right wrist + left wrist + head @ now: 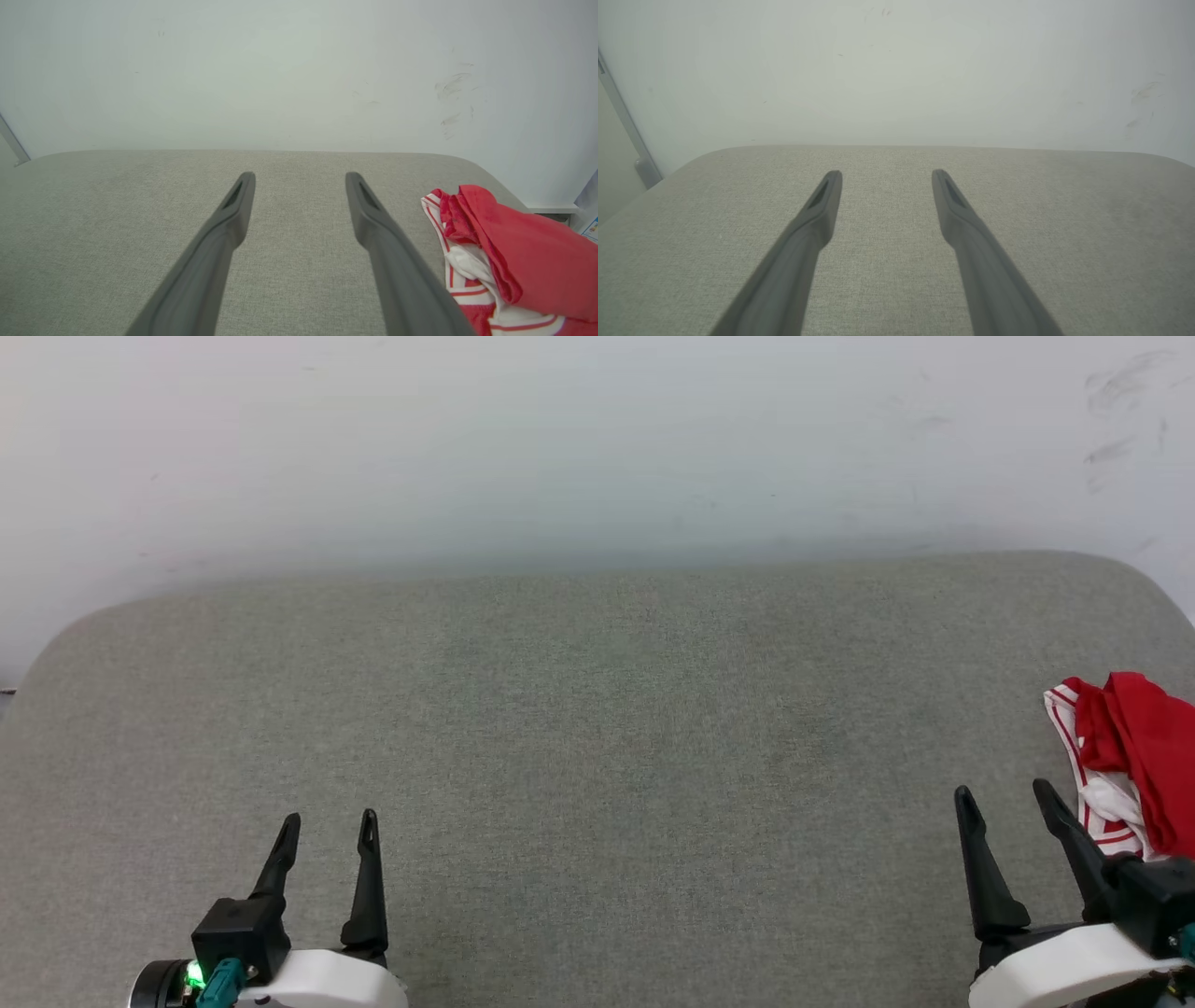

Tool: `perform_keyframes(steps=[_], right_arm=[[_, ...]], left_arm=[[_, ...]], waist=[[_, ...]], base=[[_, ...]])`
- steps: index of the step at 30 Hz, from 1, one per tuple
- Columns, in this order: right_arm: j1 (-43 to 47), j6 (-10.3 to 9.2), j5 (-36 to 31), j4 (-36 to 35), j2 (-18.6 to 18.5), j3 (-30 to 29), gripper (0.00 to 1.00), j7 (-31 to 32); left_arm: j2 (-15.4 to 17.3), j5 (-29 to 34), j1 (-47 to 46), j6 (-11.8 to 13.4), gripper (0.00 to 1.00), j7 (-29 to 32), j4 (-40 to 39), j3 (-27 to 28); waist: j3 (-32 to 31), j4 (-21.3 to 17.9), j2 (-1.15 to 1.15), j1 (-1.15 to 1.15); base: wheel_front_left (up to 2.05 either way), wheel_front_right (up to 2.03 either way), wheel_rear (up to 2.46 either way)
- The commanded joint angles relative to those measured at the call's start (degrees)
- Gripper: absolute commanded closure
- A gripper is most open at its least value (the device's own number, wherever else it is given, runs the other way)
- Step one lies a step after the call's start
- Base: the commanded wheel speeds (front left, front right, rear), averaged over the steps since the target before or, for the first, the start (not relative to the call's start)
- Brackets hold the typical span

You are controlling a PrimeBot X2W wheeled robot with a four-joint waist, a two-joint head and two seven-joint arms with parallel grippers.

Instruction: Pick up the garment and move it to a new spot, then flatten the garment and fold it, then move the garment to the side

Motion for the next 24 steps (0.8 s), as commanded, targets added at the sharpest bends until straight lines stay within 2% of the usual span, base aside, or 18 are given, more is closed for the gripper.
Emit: perform_keyframes(steps=[1, 18, 19, 24], right_arm=[[0.96, -0.05, 0.02, -0.10, 0.36, -0.14, 0.00, 0.14], [-0.14, -0.05, 0.32, 0.71, 0.59, 0.49, 0.00, -0.39], [0.18, 0.00, 0.36, 0.69, 0.30, 0.52, 1.00, -0.18], [0.74, 0.00, 1.47, 2.40, 0.31, 0.80, 1.00, -0.21]], left_arm=[[0.41, 0.24, 0.58, -0.28, 0.00, -0.31, -0.08, -0.01], [0.70, -0.52, -0.75, -0.87, 0.00, -0.33, 1.42, -0.16], [0.63, -0.45, -0.19, -0.54, 1.00, 0.01, 1.33, -0.20], [-0.22, -1.42, 0.48, -0.72, 1.00, 0.37, 2.81, -0.54]], waist=[[-0.03, -0.04, 0.00, 0.01], [0.58, -0.01, 0.00, 0.01], [0.58, -0.01, 0.00, 0.01], [0.62, 0.01, 0.00, 0.01]], base=[[0.00, 0.00, 0.00], [0.00, 0.00, 0.00], [0.00, 0.00, 0.00], [0.00, 0.00, 0.00]])
